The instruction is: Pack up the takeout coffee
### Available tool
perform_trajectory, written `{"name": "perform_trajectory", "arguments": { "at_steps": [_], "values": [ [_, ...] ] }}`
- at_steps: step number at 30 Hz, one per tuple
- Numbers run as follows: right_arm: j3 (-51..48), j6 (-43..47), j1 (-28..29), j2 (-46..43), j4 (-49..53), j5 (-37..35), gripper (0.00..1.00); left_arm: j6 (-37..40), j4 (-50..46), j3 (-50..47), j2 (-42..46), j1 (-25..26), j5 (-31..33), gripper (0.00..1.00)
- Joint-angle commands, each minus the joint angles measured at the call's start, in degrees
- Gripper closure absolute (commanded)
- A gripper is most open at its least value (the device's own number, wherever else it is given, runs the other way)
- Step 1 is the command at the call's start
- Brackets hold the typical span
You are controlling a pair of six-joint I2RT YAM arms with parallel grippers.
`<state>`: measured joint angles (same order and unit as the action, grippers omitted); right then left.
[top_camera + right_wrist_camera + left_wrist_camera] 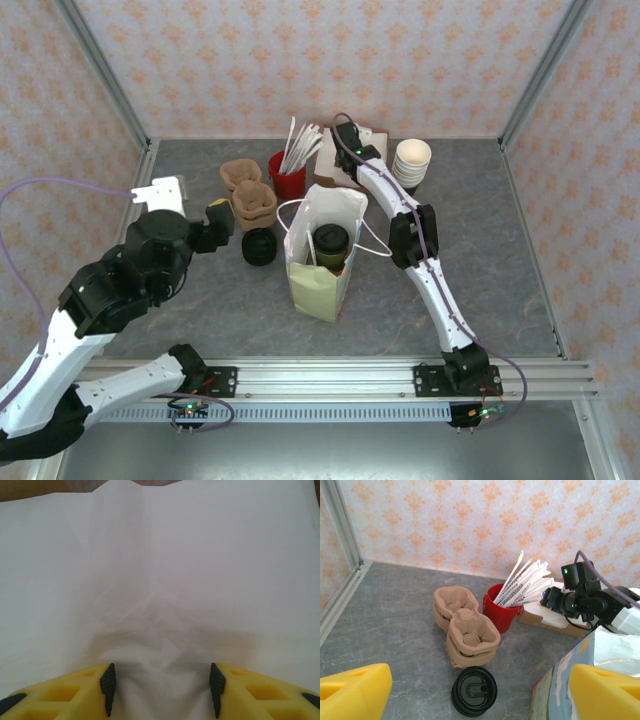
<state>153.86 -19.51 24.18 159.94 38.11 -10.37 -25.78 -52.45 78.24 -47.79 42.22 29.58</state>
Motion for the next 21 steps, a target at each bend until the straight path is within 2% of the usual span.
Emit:
{"name": "perform_trajectory", "arguments": {
  "at_steps": [1,12,15,21],
  "values": [
    [-0.1,-0.7,0.0,-0.6,1.3,1.7,0.5,-1.6,-2.1,0.7,1.2,-0.3,2.4,0.08],
    [-0.9,-0.3,0.0,-1.9,-4.5,3.4,0.59,-3.5,-4.2,-0.2,1.1,-0.3,1.5,0.08],
    [-0.9,-0.1,0.0,-1.9,-6.7,5.1,0.69,-4.3,-4.8,-0.1,1.1,-0.3,1.0,0.08],
    [-0.8,0.0,-0.1,-2.8,-7.6,5.5,0.79,-6.4,-6.3,-0.8,1.8,-0.3,1.2,0.08]
  ]
}}
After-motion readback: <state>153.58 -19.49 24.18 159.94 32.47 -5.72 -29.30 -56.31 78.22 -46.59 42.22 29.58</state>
